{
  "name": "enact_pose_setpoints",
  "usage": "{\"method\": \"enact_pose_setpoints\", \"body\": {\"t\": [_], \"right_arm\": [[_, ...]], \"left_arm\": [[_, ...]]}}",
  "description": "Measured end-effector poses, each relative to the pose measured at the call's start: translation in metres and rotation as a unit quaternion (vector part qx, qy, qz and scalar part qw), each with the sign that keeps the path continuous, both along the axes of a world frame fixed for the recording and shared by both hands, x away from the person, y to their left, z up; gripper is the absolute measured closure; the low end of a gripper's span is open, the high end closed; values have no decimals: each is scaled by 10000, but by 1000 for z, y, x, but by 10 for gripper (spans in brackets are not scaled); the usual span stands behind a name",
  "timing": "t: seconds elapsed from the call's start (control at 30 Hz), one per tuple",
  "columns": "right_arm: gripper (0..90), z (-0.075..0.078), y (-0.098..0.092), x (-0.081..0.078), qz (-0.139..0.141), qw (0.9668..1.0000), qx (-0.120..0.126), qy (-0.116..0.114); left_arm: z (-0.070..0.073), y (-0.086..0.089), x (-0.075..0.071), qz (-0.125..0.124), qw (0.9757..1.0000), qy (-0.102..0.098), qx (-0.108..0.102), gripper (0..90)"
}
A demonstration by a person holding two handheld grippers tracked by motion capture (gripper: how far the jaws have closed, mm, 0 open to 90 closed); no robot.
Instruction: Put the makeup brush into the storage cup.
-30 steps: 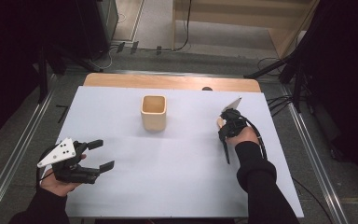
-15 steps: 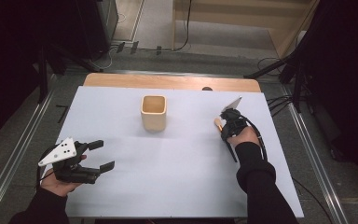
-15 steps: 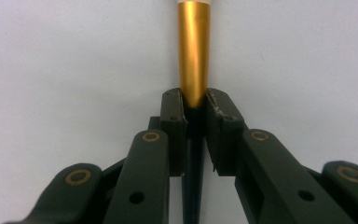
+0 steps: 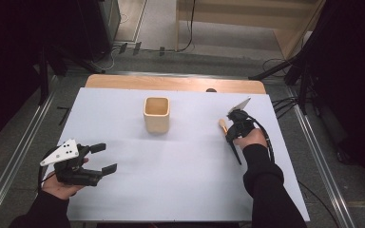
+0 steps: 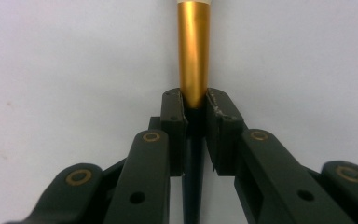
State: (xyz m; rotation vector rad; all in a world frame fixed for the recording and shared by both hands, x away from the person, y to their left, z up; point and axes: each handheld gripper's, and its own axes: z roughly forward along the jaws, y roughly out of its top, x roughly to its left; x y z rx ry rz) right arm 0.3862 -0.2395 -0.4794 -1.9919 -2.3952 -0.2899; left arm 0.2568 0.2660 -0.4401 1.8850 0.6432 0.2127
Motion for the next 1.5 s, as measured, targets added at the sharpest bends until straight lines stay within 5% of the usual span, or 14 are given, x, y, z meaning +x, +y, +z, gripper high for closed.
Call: {"method": "enact_pose_setpoints", "body": {"t": [0.23, 0.47, 0.83, 1.2, 1.33, 1.5], "right_arm": [[794, 9, -7, -1, -86, 9997, 226, -69], [794, 19, -12, -7, 13, 9983, 547, -214], [793, 32, -15, -17, 140, 9943, 885, -572], [794, 39, -14, -35, 380, 9855, 1244, -1093], [793, 43, -17, -44, 360, 9768, 1556, -1428], [793, 44, -13, -53, 554, 9699, 1682, -1674]], "left_arm": [[1, 2, 1, -36, 9999, 72, -79, 145], [-1, -1, 3, -163, 9991, 390, -83, 146], [-1, -3, 3, -206, 9992, 345, 15, 147], [2, -2, 4, -187, 9993, 333, -35, 158], [2, -1, 6, -230, 9987, 436, -122, 156], [3, -3, 8, -297, 9985, 447, -144, 159]]}}
